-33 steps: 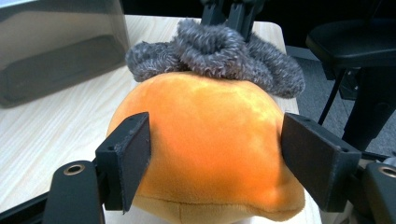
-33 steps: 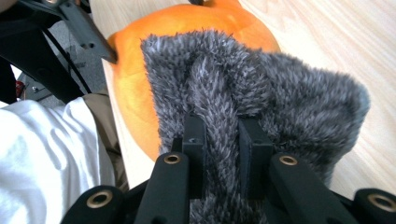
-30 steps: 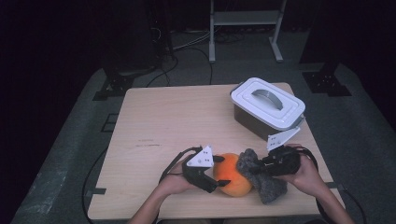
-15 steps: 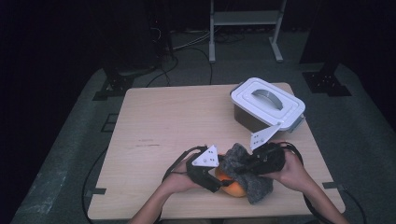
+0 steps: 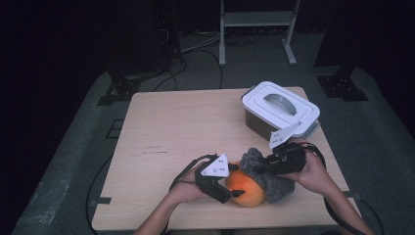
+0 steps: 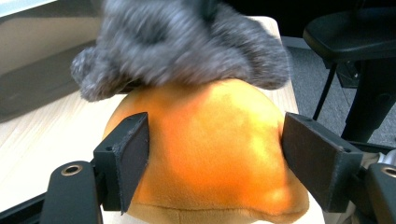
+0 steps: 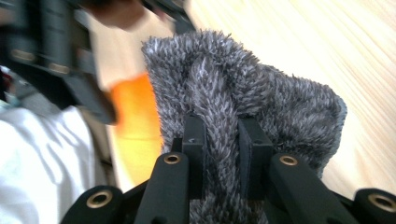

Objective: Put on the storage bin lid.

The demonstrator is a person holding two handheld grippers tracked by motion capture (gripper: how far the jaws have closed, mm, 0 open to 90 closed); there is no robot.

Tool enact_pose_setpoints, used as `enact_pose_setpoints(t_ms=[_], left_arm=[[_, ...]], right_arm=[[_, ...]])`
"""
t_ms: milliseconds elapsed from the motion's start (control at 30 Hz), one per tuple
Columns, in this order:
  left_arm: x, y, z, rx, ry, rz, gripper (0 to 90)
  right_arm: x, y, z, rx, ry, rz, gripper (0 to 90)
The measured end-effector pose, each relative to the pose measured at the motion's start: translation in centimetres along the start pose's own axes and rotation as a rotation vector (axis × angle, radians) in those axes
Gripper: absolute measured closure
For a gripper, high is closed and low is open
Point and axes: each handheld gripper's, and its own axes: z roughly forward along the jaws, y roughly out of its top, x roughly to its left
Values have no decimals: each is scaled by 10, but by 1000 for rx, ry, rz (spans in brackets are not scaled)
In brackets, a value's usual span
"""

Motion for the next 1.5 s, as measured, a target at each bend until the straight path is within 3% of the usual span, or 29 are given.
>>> enact_pose_setpoints(t_ms=[33,167,233,400,533,567,600,667,767,867,900,1067,1167,1300,1467,1500], left_arm=[[2,-2,-2,12,-4,-7,236],[6,-6,-6,12,-15,-32,192],[10,-8,-10,1,-5,-82,148],[8,-12,-8,28,-13,-100,132],[2,-9,-4,33,-25,-85,167],[-2,-7,-4,42,-26,-52,177],[-2,-7,-4,42,-26,-52,177],[-4,-4,-4,47,-22,-29,180],[-7,-2,-3,32,-22,0,196],[-10,1,-1,28,-23,28,189],[-10,1,-1,41,-19,34,188],[-8,-5,-4,43,-22,29,189],[-5,-11,-5,31,-23,5,188],[-1,-15,-5,23,-30,-14,180],[3,-17,-5,29,-14,-40,160],[7,-19,-6,47,-14,-71,159]], right_arm=[[-4,-2,9,27,5,7,752],[-2,-7,15,13,37,22,752],[1,-11,15,4,35,19,753],[10,-20,15,-16,47,13,754],[21,-27,15,-9,41,0,754],[25,-27,14,-8,35,-10,754],[25,-27,14,-8,35,-10,754],[30,-22,9,-6,9,-43,755],[33,-9,2,-51,13,-64,753],[35,0,3,-69,14,-77,753],[34,5,8,-51,18,-91,753],[30,1,12,-32,37,-71,754],[18,-18,9,-18,13,-18,752],[11,-35,11,-31,27,27,750],[12,-44,14,-61,41,41,751],[13,-45,16,-71,45,43,751]])
